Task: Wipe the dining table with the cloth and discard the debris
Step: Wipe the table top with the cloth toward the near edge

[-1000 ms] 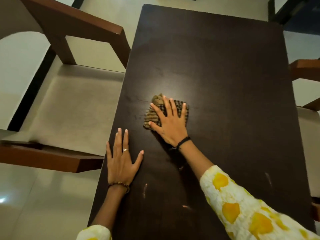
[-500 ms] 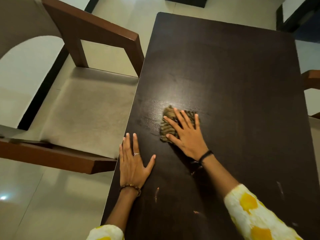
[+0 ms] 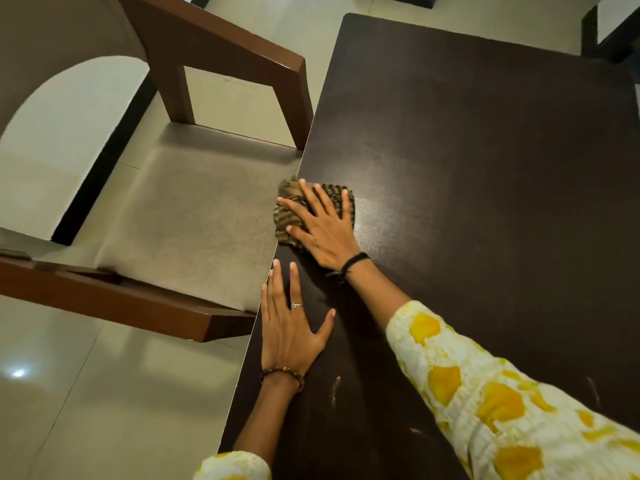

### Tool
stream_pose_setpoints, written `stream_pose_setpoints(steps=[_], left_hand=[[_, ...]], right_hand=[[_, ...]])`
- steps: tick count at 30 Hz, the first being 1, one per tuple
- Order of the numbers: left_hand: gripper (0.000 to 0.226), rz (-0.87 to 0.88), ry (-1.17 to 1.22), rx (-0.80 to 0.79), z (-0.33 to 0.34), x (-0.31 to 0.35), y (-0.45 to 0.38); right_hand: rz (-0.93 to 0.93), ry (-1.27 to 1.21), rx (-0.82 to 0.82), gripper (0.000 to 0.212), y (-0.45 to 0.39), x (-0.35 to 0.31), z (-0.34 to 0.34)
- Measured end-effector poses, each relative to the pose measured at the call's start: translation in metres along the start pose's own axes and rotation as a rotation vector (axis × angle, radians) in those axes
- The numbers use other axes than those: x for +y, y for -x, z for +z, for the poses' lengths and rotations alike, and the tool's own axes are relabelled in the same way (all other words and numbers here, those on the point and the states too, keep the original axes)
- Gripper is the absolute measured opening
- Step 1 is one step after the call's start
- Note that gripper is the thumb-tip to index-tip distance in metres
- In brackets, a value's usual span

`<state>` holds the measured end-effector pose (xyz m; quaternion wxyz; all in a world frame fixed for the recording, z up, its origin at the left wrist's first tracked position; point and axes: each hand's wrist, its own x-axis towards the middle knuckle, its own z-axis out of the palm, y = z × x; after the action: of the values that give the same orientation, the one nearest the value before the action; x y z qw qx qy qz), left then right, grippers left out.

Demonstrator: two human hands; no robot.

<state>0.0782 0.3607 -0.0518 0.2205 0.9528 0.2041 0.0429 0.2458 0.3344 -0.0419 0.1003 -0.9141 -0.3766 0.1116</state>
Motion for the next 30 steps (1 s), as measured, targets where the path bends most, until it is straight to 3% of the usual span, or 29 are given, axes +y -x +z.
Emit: stream_pose_setpoints(steps=[8,12,17,30], left_hand=[[0.098,-0.037,0.01,0.024,-0.002,0.001,0.003],[0.099,-0.035,-0.017,0.007,0.0,0.002,0.0],[0.099,-0.021,-0.023,0.026,0.001,0.001,0.002],[0.093,-0.031,-0.088,0.016,0.001,0.003,0.0]], right_hand=[[-0.285,0.065,0.008,0.057,0.033,0.019,0.003],[-0.27,0.073,0.033,0.055,0.05,0.041,0.0],[-0.178,0.086,0.005,0.06,0.02,0.017,0.0],[-0.295,0.042,0.022,0.047,0.042,0.042,-0.004]])
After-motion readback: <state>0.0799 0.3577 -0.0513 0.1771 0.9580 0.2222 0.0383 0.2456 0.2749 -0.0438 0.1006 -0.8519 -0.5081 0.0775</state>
